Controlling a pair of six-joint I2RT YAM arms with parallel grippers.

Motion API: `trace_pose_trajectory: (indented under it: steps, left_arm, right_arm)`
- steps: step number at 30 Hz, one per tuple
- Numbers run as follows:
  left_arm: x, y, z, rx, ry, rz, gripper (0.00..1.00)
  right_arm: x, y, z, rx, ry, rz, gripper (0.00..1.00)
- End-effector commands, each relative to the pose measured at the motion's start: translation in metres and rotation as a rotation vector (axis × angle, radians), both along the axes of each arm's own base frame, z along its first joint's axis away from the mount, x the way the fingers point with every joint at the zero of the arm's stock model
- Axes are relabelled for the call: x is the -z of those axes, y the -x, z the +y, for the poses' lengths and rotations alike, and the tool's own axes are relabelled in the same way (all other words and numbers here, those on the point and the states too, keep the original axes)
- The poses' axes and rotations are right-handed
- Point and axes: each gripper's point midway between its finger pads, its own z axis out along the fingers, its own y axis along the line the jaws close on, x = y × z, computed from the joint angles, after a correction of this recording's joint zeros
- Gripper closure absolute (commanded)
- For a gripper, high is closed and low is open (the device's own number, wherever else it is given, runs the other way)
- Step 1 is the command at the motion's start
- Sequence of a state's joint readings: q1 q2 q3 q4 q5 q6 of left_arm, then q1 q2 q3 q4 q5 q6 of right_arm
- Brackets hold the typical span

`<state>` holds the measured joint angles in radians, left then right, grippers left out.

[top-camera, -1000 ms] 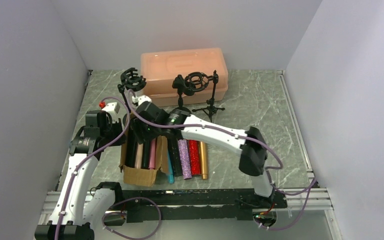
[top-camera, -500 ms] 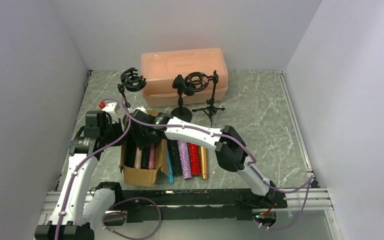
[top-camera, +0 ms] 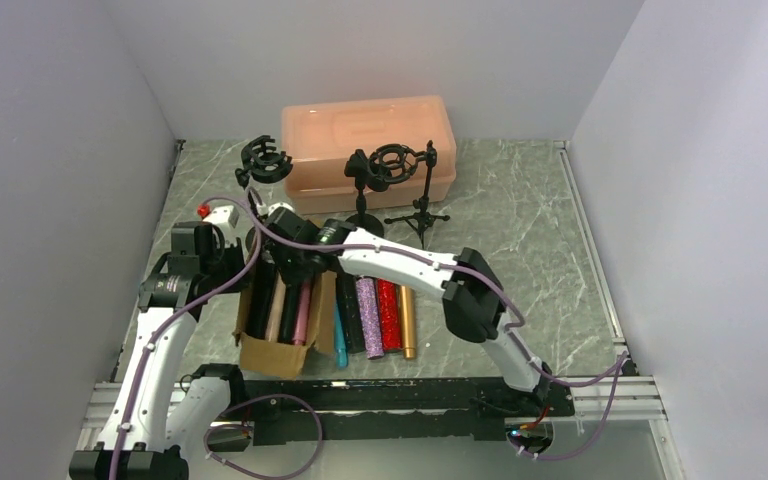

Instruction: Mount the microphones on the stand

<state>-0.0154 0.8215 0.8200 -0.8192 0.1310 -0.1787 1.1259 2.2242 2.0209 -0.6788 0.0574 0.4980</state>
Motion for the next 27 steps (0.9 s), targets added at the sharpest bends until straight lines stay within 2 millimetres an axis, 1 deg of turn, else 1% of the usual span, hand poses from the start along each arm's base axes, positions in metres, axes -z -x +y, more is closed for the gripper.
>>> trace_pose_trajectory:
  steps: [1, 3, 5, 9, 13, 17, 18, 19, 21, 23, 25, 26, 27]
  left_arm:
    - [-0.035, -0.019, -0.008, 0.021, 0.035, -0.145, 1.0]
    - [-0.035, -0.019, -0.008, 0.018, 0.037, -0.144, 1.0]
    - [-0.035, -0.019, -0.008, 0.016, 0.038, -0.145, 1.0]
    - [-0.034, -0.018, -0.007, 0.014, 0.036, -0.143, 1.0]
    - [-0.033, -0.018, -0.006, 0.015, 0.029, -0.139, 1.0]
    - [-0.032, -0.019, -0.006, 0.014, 0.026, -0.139, 1.0]
    - [-0.032, -0.019, -0.006, 0.014, 0.028, -0.139, 1.0]
    - [-0.032, -0.019, -0.006, 0.013, 0.031, -0.137, 1.0]
    - [-0.033, -0.02, -0.007, 0.009, 0.04, -0.141, 1.0]
    - [-0.034, -0.021, -0.008, 0.006, 0.047, -0.143, 1.0]
    - [-0.036, -0.021, -0.008, 0.002, 0.051, -0.15, 1.0]
    - [-0.036, -0.021, -0.008, 0.0, 0.05, -0.15, 1.0]
    - [-0.037, -0.021, -0.008, -0.002, 0.049, -0.151, 1.0]
  right_arm:
    - [-0.116, 0.005, 0.006, -0.05, -0.254, -0.1, 0.93]
    - [-0.141, 0.009, -0.002, -0.056, -0.291, -0.123, 0.95]
    - [-0.158, 0.011, -0.013, -0.054, -0.308, -0.137, 0.96]
    - [-0.181, 0.016, -0.04, -0.058, -0.338, -0.142, 0.98]
    - [-0.189, 0.02, -0.076, -0.032, -0.321, -0.153, 0.99]
    - [-0.182, 0.022, -0.113, 0.029, -0.323, -0.137, 0.99]
    - [-0.174, 0.023, -0.116, 0.044, -0.318, -0.122, 0.98]
    - [-0.17, 0.024, -0.117, 0.057, -0.318, -0.105, 0.95]
    - [-0.161, 0.025, -0.109, 0.069, -0.315, -0.068, 0.81]
    - [-0.153, 0.027, -0.092, 0.057, -0.314, -0.044, 0.68]
    - [-0.147, 0.028, -0.074, 0.042, -0.307, -0.032, 0.6]
    - [-0.149, 0.029, -0.061, 0.029, -0.312, -0.028, 0.56]
    - [-0.144, 0.03, -0.053, 0.023, -0.302, -0.02, 0.54]
